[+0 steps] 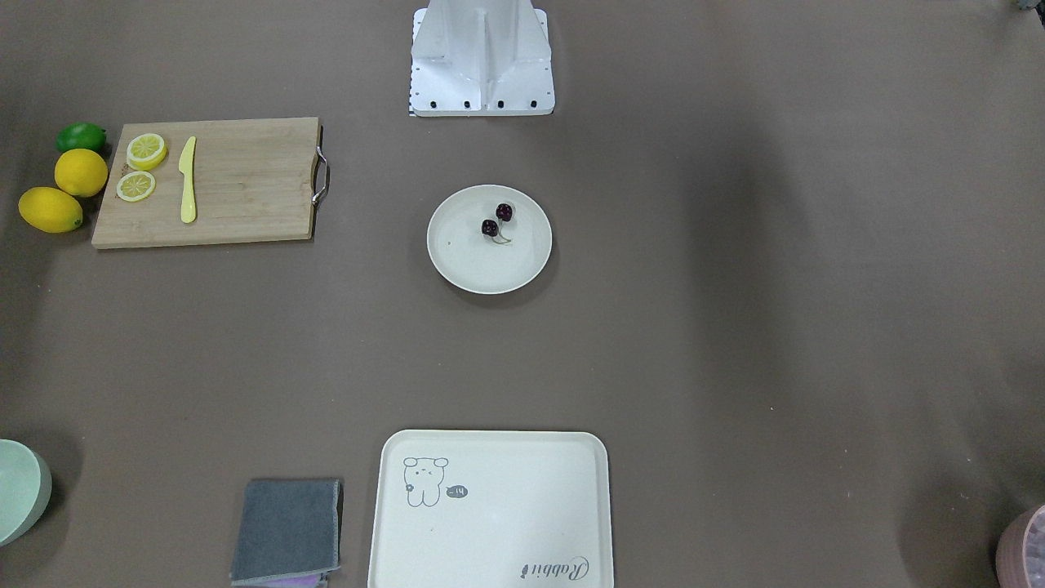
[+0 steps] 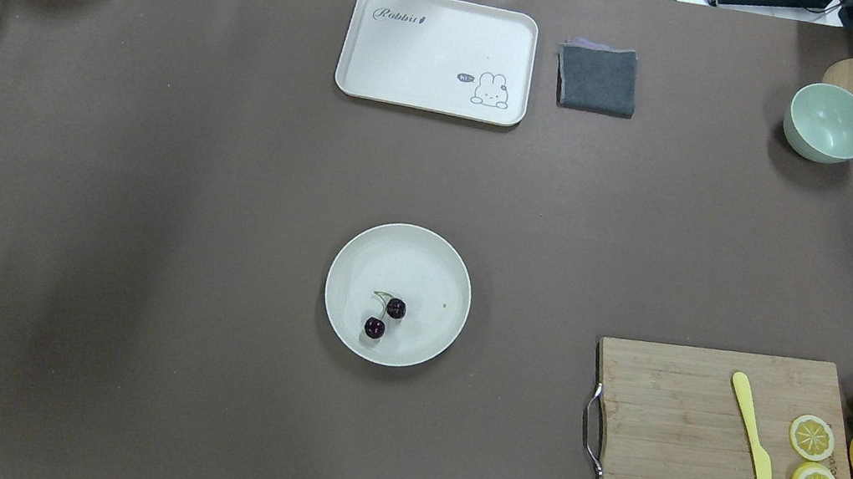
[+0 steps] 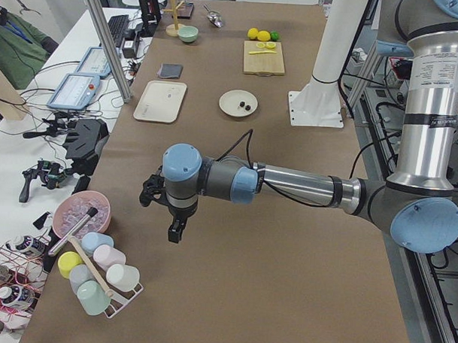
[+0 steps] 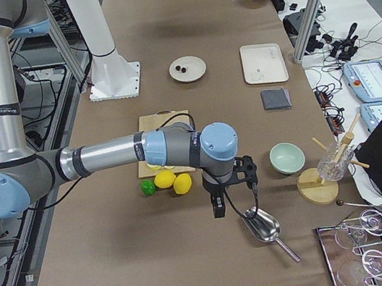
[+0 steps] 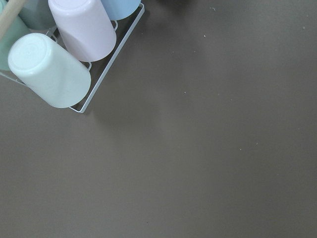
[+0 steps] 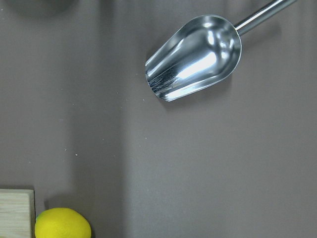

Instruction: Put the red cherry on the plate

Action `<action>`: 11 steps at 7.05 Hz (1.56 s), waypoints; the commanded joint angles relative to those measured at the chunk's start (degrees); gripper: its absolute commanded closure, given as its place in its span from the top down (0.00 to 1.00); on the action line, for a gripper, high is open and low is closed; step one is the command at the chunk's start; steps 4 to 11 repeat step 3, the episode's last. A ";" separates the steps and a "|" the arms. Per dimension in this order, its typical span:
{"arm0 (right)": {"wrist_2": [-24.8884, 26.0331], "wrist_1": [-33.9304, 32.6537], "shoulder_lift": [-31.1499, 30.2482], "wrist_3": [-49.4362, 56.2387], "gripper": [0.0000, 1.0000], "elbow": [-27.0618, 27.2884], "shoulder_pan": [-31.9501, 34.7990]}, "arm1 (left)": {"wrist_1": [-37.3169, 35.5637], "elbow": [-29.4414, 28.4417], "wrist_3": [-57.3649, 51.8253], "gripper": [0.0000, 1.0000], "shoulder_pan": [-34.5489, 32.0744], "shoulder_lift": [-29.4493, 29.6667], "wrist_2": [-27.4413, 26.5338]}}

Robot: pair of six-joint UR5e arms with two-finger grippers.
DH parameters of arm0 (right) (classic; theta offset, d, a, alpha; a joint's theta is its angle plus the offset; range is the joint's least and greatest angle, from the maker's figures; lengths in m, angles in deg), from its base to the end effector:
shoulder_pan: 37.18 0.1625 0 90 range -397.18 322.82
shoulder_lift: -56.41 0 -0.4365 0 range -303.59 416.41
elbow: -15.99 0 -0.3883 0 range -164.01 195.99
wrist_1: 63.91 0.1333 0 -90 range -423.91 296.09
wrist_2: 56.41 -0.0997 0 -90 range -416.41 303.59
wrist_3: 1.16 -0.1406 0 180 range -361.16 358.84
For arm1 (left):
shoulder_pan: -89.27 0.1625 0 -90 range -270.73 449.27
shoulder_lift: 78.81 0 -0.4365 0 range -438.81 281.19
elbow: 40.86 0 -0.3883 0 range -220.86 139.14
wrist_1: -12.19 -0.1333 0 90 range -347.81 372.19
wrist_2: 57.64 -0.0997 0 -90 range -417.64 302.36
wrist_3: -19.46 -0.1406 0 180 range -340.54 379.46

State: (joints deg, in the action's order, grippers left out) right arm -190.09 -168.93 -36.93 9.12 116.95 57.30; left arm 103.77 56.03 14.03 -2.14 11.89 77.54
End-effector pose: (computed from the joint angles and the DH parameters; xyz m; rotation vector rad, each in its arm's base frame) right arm 0.0709 -0.4410 0.6604 -0.0240 -0.7707 -0.0469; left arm -0.0460 -0.5035 0.6296 0.1984 0.7768 0.1295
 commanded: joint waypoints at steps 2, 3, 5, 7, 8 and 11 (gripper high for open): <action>-0.09 0.00 0.18 0.00 1.00 0.20 0.00 | 0.00 -0.03 0.25 0.98 0.00 0.35 0.00; -0.18 0.00 0.18 0.00 1.00 0.20 0.00 | 0.00 -0.03 0.25 0.98 0.00 0.36 0.00; -0.18 0.00 0.18 0.00 1.00 0.20 0.00 | 0.00 -0.03 0.25 0.98 0.00 0.36 0.00; -0.18 0.00 0.18 0.00 1.00 0.20 0.00 | 0.00 -0.03 0.25 0.98 0.00 0.36 0.00; -0.18 0.00 0.18 0.00 1.00 0.20 0.00 | 0.00 -0.03 0.25 0.98 0.00 0.36 0.00; -0.18 0.00 0.18 0.00 1.00 0.20 0.00 | 0.00 -0.03 0.25 0.98 0.00 0.36 0.00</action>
